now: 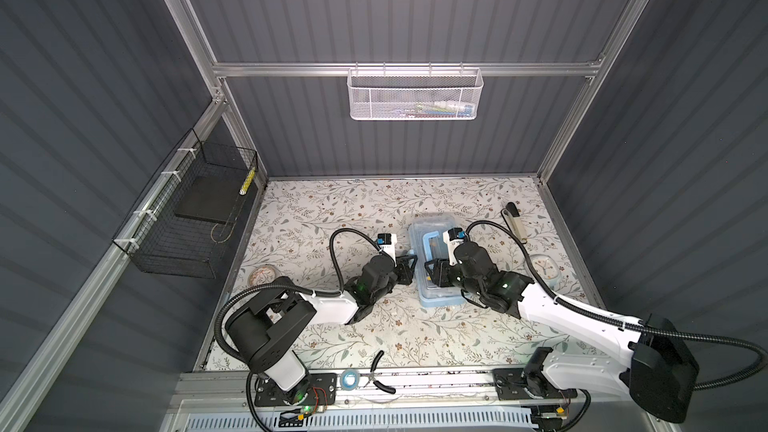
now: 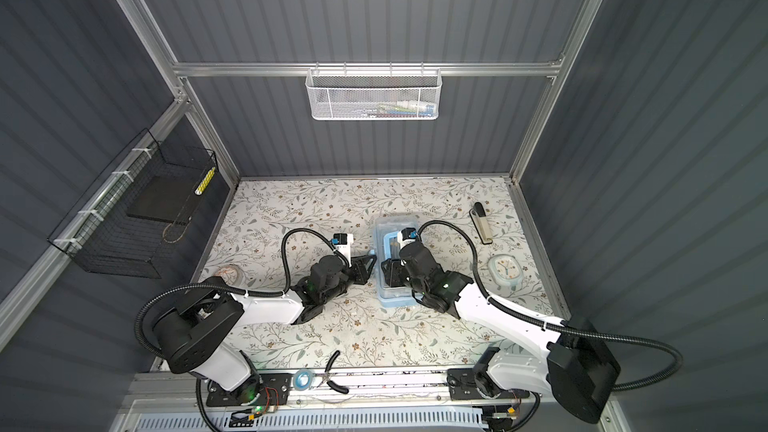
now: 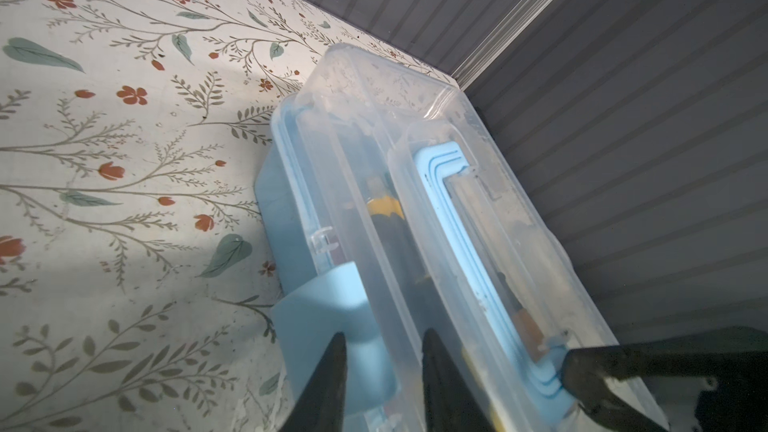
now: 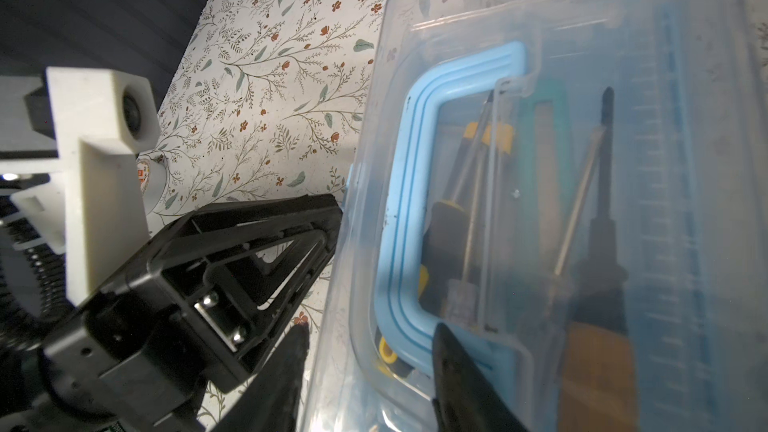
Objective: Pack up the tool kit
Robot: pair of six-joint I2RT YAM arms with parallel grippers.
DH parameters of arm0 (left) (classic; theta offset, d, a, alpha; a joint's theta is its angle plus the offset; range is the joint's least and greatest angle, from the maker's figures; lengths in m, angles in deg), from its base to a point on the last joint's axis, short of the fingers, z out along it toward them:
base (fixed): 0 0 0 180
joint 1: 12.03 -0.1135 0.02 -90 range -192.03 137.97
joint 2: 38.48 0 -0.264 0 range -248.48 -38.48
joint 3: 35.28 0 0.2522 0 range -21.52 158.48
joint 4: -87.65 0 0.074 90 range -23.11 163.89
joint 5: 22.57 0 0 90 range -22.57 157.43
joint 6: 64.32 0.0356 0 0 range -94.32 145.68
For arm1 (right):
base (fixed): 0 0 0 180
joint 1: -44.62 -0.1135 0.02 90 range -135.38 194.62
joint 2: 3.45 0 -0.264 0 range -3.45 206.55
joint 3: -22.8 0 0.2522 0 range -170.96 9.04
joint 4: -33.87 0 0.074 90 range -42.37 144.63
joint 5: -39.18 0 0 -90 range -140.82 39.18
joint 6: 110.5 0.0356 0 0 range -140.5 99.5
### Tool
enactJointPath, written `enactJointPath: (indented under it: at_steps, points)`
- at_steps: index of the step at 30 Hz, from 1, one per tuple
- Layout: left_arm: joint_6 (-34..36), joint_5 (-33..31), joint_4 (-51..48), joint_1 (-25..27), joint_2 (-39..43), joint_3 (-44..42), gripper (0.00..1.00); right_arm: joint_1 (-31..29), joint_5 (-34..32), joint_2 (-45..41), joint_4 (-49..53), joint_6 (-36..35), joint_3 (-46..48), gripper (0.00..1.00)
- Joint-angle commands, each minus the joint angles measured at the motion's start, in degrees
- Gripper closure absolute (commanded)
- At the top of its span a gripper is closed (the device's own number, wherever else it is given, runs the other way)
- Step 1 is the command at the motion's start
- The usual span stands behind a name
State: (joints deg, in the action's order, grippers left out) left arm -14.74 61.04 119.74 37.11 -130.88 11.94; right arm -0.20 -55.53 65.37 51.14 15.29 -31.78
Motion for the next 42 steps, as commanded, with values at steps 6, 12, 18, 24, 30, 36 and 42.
enactJointPath:
  at_steps: [6,12,18,24,30,36,42]
  points:
    - [-0.38,4.87,1.75,0.39,-2.58,1.6,0.76,0.34,-0.85,-1.02,3.07,-0.04,1.09,0.5]
    - [-0.98,5.42,2.93,0.37,-3.48,1.06,0.77,0.43,-0.39,-0.85,2.9,0.55,1.27,0.51]
    - [-1.35,6.49,4.32,0.34,-4.19,0.31,0.72,0.43,0.73,-3.3,3.94,1.39,1.4,0.51]
    - [-1.79,6.39,6.03,0.42,-4.86,-0.8,0.7,2.37,1.06,-10.54,6.89,1.24,1.12,0.5]
    - [-2.79,4.23,7.43,0.42,-4.79,-2.84,0.7,10.34,-1.75,-16.3,13.61,2.11,0.14,0.49]
    - [-2.36,1.39,8.75,-0.04,-2.27,-5.72,0.67,19.41,5.7,-17.15,10.28,2.77,3.77,0.5]
    - [-0.93,0.49,4.82,-1.15,-0.22,-5.49,0.65,22.49,6.08,-15.23,8.34,2.82,4.98,0.5]
